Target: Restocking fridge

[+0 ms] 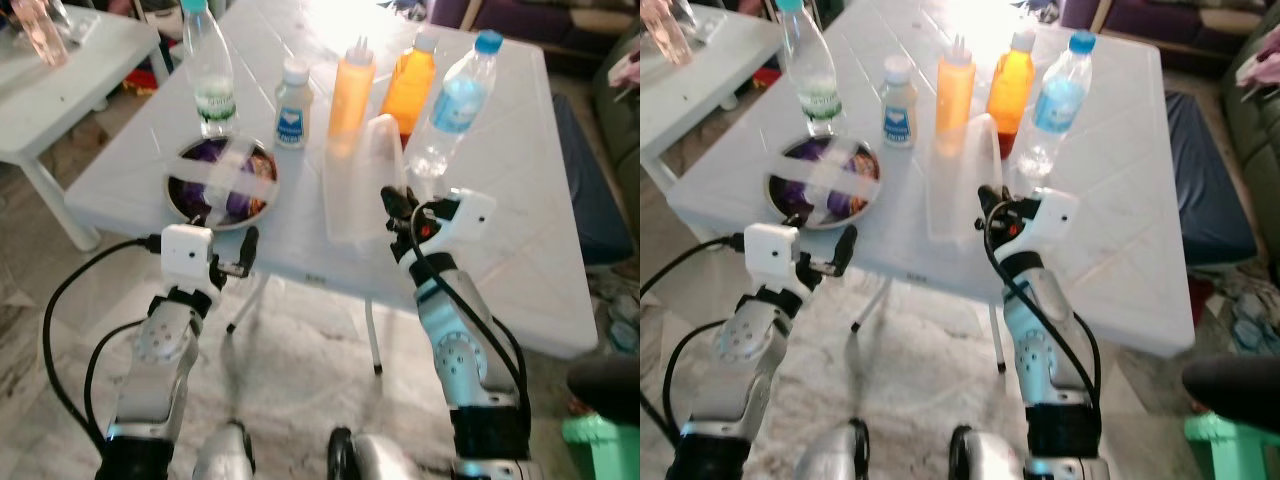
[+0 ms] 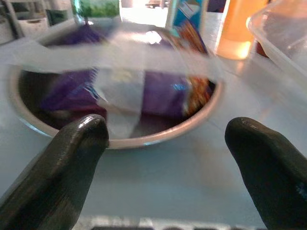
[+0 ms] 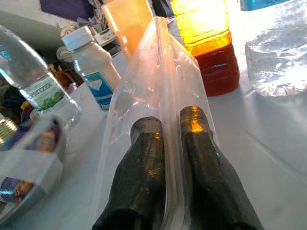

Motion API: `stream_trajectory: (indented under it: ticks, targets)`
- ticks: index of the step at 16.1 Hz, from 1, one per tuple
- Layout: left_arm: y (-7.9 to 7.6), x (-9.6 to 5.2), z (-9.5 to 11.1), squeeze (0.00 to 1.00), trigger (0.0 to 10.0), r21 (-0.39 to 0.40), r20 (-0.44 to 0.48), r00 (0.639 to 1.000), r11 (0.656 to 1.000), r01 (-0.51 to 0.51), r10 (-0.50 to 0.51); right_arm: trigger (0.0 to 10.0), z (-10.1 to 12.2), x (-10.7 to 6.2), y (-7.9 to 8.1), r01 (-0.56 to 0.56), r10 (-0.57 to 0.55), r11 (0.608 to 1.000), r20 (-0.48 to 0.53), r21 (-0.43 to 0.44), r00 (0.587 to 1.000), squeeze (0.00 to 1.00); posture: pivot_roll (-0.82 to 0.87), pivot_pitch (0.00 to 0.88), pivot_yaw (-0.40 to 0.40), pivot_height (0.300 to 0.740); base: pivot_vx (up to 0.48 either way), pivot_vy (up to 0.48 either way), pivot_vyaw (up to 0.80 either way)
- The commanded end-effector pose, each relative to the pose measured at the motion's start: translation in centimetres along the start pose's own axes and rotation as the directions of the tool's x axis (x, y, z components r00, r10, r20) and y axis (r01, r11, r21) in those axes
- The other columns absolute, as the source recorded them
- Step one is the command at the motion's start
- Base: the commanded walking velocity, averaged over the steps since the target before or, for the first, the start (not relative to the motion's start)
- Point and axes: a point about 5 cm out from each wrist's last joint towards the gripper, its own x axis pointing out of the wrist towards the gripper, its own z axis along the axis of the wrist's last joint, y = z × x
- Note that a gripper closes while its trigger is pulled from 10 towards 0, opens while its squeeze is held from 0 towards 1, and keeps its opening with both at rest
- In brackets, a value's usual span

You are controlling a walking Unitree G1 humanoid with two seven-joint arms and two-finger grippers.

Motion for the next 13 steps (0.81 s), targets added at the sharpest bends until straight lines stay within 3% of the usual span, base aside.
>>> stream_trajectory:
  ticks: [1,5,13]
  targets:
    - [0.07,-0.53,-1.3,0.0,10.0,0.0,-0.067,0.998,1.0,-0.01,0.01,10.0,-1.7,-0.56,-0.95,0.053,-0.054,0.999,-0.086,-0.009,0.995,0.0,0.1,0.141,-0.063,0.74,-0.341,0.0,0.0]
    - [0.11,-0.42,-1.17,0.0,10.0,0.006,-0.057,0.998,1.0,-0.016,0.017,10.0,-1.79,-0.43,-0.94,0.05,-0.051,0.999,-0.085,-0.019,0.995,0.0,0.1,0.139,-0.065,0.74,-0.308,0.0,0.0]
    - [0.56,0.02,-0.62,0.0,10.0,0.012,-0.021,0.999,0.999,-0.033,0.033,10.0,-2.01,-0.44,-1.21,0.064,-0.066,0.998,-0.083,-0.022,0.994,0.0,0.1,0.135,-0.057,0.74,0.0,0.0,0.0]
